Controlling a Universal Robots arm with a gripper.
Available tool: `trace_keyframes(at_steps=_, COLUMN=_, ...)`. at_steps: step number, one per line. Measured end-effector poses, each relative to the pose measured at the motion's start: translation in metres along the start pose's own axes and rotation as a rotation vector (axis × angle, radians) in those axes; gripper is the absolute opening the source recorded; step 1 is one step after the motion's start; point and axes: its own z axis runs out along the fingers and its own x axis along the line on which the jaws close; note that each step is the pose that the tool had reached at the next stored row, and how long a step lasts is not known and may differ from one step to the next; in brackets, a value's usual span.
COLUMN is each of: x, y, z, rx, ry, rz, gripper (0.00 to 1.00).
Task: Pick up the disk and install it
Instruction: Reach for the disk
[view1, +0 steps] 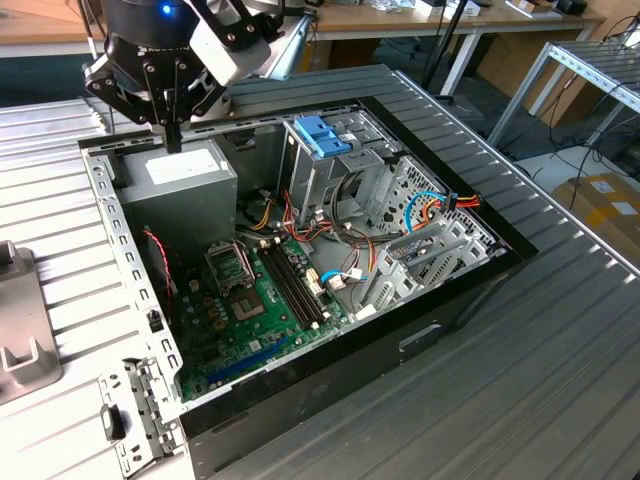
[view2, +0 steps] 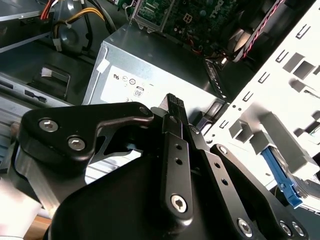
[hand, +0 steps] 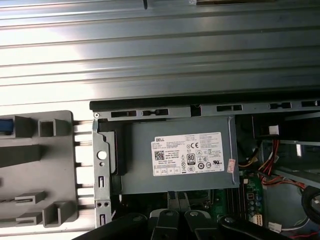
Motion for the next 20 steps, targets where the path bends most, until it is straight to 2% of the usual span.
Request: trace_keyframes(at_steps=20, x=0.0092, y=-0.0007, z=-0.0002, rx=0.0000, ry=0.0000, rz=0.000, gripper=0.10)
